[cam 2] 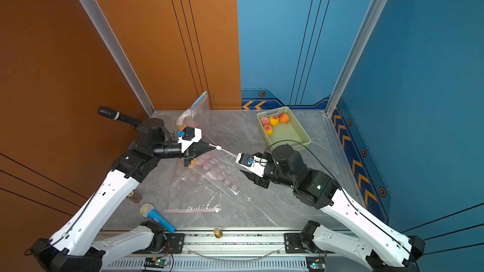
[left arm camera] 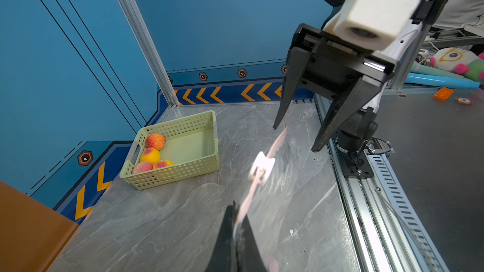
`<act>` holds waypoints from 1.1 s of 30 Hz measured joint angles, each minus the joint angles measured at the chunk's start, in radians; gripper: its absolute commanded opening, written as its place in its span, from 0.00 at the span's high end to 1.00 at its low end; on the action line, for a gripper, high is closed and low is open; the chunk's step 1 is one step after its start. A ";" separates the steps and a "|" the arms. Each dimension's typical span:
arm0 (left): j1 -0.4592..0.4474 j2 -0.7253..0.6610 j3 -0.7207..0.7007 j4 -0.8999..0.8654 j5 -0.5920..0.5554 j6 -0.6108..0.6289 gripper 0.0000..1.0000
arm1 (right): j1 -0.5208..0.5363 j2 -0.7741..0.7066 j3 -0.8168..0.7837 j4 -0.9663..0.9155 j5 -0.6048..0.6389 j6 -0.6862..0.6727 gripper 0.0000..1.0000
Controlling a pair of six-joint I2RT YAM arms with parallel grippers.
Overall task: Place the peach in a zip-top bag and seal the zipper
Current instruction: Pick up the zipper food storage bag at the center of the board.
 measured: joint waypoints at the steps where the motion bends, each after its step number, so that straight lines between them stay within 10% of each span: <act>1: 0.000 0.001 -0.002 0.000 0.002 0.007 1.00 | -0.026 0.001 0.002 -0.001 -0.033 0.025 0.47; 11: -0.013 0.012 -0.006 -0.016 0.045 0.101 1.00 | -0.208 0.138 0.236 -0.018 -0.332 0.347 0.61; 33: -0.019 0.021 -0.008 -0.035 0.052 0.129 1.00 | -0.074 0.224 0.251 -0.085 -0.287 0.383 0.82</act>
